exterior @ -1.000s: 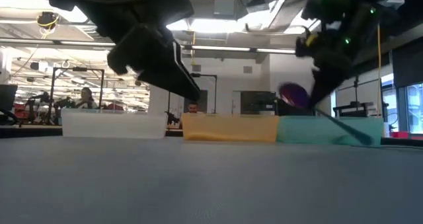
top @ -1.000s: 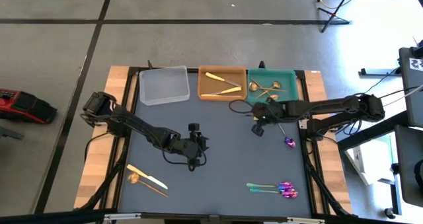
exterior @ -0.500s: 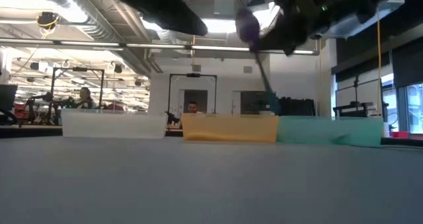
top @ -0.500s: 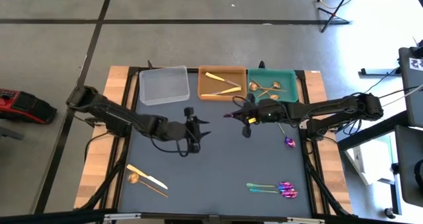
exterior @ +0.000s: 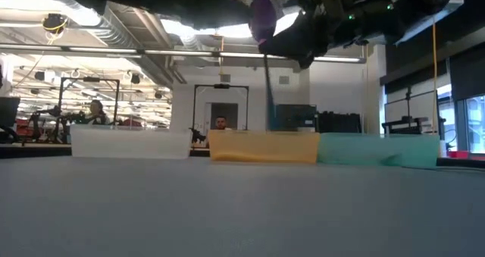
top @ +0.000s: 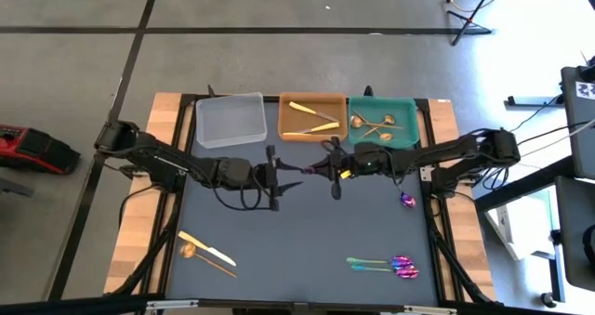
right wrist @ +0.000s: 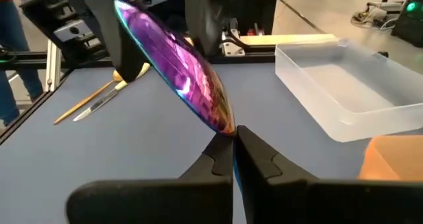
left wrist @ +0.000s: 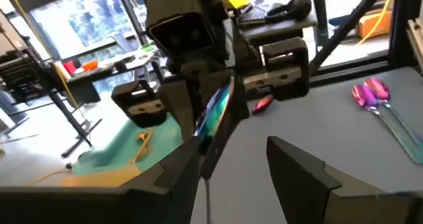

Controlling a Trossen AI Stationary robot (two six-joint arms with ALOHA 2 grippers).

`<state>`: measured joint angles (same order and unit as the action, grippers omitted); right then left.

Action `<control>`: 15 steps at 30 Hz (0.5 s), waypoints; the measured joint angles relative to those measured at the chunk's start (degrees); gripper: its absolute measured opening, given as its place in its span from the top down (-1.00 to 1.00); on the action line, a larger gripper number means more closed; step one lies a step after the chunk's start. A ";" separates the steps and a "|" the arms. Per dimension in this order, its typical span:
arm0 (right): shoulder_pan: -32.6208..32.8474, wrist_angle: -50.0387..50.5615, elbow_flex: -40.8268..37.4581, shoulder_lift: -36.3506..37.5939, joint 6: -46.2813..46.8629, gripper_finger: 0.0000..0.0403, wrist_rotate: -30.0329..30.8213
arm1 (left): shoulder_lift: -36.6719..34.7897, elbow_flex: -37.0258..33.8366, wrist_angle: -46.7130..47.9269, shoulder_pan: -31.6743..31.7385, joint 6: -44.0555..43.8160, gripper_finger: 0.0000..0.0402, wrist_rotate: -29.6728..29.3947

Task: Sort silverware by color (type)
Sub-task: Put the iridescent blue spoon into the transparent bin

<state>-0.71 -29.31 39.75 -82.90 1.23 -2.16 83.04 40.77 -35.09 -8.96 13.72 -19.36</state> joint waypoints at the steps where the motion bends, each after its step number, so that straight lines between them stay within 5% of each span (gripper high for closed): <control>1: 0.00 -0.83 0.00 -0.67 0.02 1.00 -0.01 | 0.00 -0.04 -0.48 0.04 -0.05 0.16 0.37; 15: -0.04 -4.93 1.93 -3.82 -0.20 1.00 -0.30 | 0.29 0.09 -3.16 1.51 0.42 0.16 1.71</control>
<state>-0.75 -34.24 41.68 -86.72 1.04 -2.46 83.34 40.86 -38.25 -7.45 14.14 -17.64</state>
